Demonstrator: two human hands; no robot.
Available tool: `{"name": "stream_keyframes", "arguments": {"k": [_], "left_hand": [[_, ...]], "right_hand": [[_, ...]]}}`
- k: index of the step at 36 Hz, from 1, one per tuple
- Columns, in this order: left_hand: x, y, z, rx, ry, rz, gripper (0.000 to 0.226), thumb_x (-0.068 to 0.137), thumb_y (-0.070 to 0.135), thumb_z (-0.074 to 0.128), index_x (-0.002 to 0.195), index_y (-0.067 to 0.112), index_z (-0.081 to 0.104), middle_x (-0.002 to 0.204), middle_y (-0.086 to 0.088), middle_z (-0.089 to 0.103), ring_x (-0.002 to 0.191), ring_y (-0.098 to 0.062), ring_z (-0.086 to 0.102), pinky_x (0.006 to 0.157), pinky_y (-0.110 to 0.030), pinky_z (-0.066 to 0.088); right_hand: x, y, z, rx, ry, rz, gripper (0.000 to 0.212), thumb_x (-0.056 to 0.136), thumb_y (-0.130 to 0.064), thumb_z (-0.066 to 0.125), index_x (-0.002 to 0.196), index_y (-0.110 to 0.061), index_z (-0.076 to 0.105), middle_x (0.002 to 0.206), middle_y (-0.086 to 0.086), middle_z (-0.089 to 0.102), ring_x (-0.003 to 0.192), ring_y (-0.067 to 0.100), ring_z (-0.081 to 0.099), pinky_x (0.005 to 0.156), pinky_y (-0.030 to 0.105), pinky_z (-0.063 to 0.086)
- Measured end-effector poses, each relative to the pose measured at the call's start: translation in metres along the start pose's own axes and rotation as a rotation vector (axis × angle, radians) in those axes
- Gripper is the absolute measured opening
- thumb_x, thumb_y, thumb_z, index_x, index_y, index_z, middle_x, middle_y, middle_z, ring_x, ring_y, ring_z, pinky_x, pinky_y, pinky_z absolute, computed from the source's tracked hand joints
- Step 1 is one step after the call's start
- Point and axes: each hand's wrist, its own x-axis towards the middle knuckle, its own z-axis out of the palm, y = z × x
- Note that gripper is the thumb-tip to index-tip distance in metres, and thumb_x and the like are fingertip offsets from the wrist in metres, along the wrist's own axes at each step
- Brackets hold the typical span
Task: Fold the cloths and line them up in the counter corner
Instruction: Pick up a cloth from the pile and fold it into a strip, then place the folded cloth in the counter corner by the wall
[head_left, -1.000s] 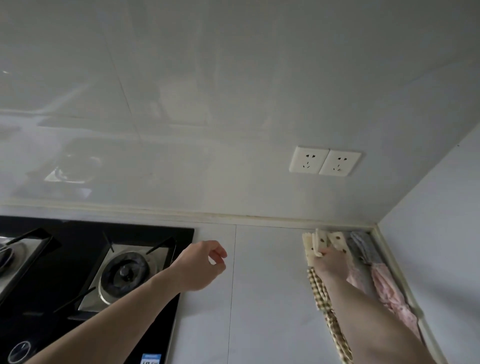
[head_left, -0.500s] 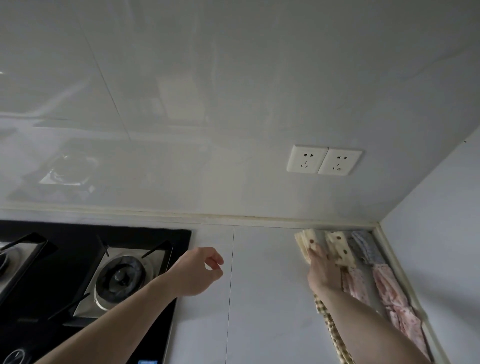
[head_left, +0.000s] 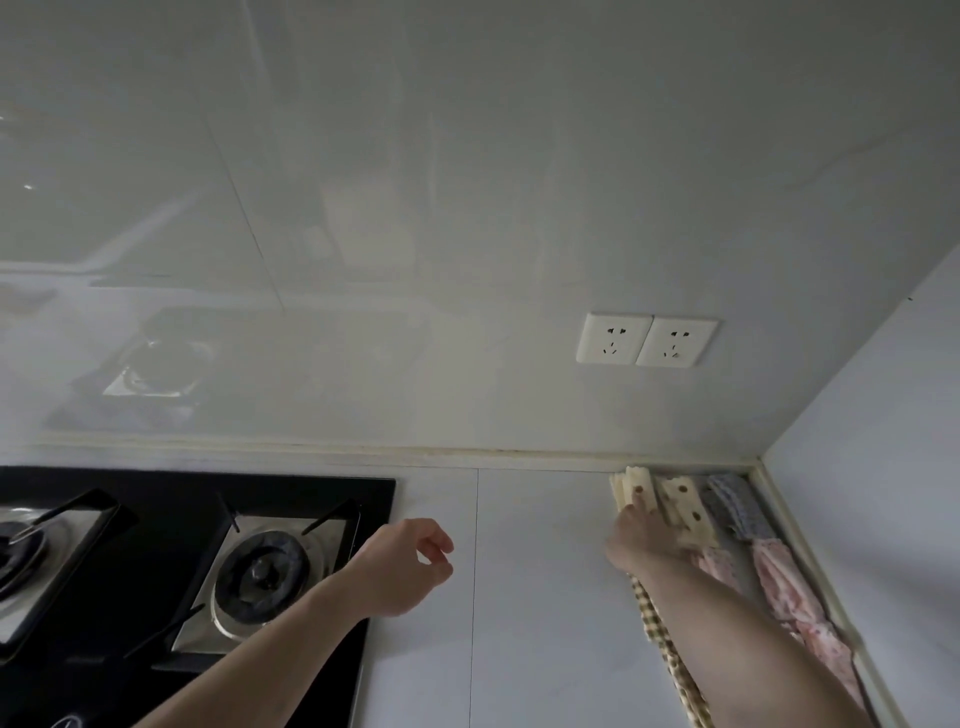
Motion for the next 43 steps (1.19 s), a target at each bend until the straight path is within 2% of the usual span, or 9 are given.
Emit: {"name": "stream_keyframes", "arguments": {"k": [5, 13, 16, 19, 23, 29, 35, 38, 43], "left_hand": [[-0.018, -0.005, -0.015, 0.011, 0.016, -0.004, 0.020, 0.092, 0.035, 0.067, 0.111, 0.033, 0.067, 0.102, 0.019, 0.067, 0.092, -0.002, 0.064, 0.088, -0.023, 0.053], [-0.076, -0.028, -0.048, 0.011, 0.079, 0.001, 0.015, 0.090, 0.035, 0.067, 0.105, 0.036, 0.067, 0.094, 0.021, 0.070, 0.088, 0.003, 0.064, 0.086, -0.021, 0.054], [-0.113, -0.049, -0.063, 0.014, 0.148, -0.020, 0.016, 0.089, 0.032, 0.066, 0.104, 0.036, 0.068, 0.086, 0.021, 0.069, 0.082, 0.005, 0.063, 0.080, -0.018, 0.053], [-0.157, -0.085, -0.078, 0.012, 0.228, -0.046, 0.011, 0.083, 0.034, 0.069, 0.094, 0.037, 0.069, 0.086, 0.018, 0.070, 0.082, 0.001, 0.065, 0.082, -0.026, 0.055], [-0.232, -0.144, -0.098, -0.020, 0.322, -0.090, 0.017, 0.080, 0.040, 0.070, 0.097, 0.039, 0.070, 0.089, 0.018, 0.070, 0.083, -0.001, 0.065, 0.079, -0.023, 0.055], [-0.347, -0.238, -0.130, 0.011, 0.504, -0.183, 0.023, 0.089, 0.031, 0.068, 0.110, 0.038, 0.066, 0.101, 0.023, 0.062, 0.092, 0.003, 0.060, 0.079, -0.013, 0.047], [-0.447, -0.322, -0.160, -0.028, 0.638, -0.292, 0.023, 0.095, 0.035, 0.065, 0.117, 0.042, 0.060, 0.114, 0.021, 0.055, 0.102, 0.001, 0.055, 0.075, -0.012, 0.042], [-0.488, -0.357, -0.171, -0.066, 0.708, -0.352, 0.022, 0.093, 0.035, 0.068, 0.111, 0.046, 0.061, 0.111, 0.023, 0.055, 0.100, 0.003, 0.057, 0.081, -0.019, 0.049], [-0.540, -0.407, -0.193, -0.113, 0.808, -0.423, 0.025, 0.088, 0.031, 0.071, 0.103, 0.047, 0.061, 0.104, 0.020, 0.060, 0.091, 0.009, 0.058, 0.073, -0.008, 0.039]], "right_hand": [[-0.027, 0.007, -0.002, 0.095, 0.055, 0.039, 0.046, 0.093, -0.017, 0.043, 0.138, -0.014, 0.051, 0.151, 0.000, 0.042, 0.134, 0.025, 0.048, 0.103, 0.045, 0.048], [-0.094, -0.034, -0.030, 0.144, 0.090, -0.101, 0.058, 0.092, -0.019, 0.052, 0.148, -0.018, 0.038, 0.161, 0.001, 0.021, 0.141, 0.026, 0.039, 0.107, 0.035, 0.041], [-0.128, -0.078, -0.029, 0.200, 0.090, -0.256, 0.062, 0.091, -0.015, 0.054, 0.151, -0.018, 0.036, 0.165, 0.003, 0.013, 0.142, 0.031, 0.037, 0.109, 0.032, 0.039], [-0.177, -0.135, -0.027, 0.266, 0.087, -0.424, 0.062, 0.091, -0.013, 0.056, 0.150, -0.018, 0.037, 0.165, 0.004, 0.014, 0.145, 0.031, 0.032, 0.112, 0.031, 0.033], [-0.258, -0.218, -0.022, 0.391, 0.094, -0.650, 0.058, 0.091, -0.013, 0.059, 0.147, -0.019, 0.045, 0.163, 0.002, 0.022, 0.150, 0.019, 0.027, 0.117, 0.025, 0.024], [-0.388, -0.330, -0.009, 0.497, 0.049, -0.898, 0.051, 0.092, -0.022, 0.062, 0.141, -0.031, 0.051, 0.160, -0.012, 0.026, 0.147, 0.010, 0.030, 0.115, 0.023, 0.026], [-0.489, -0.421, 0.012, 0.508, -0.048, -1.095, 0.052, 0.092, -0.021, 0.061, 0.143, -0.030, 0.050, 0.161, -0.010, 0.025, 0.146, 0.010, 0.031, 0.118, 0.035, 0.034], [-0.525, -0.461, 0.022, 0.490, -0.106, -1.160, 0.053, 0.092, -0.022, 0.060, 0.143, -0.030, 0.049, 0.161, -0.012, 0.023, 0.147, 0.006, 0.026, 0.121, 0.030, 0.027], [-0.570, -0.531, 0.033, 0.456, -0.200, -1.242, 0.054, 0.092, -0.024, 0.059, 0.144, -0.032, 0.047, 0.159, -0.015, 0.023, 0.148, 0.005, 0.025, 0.122, 0.032, 0.026]]}}
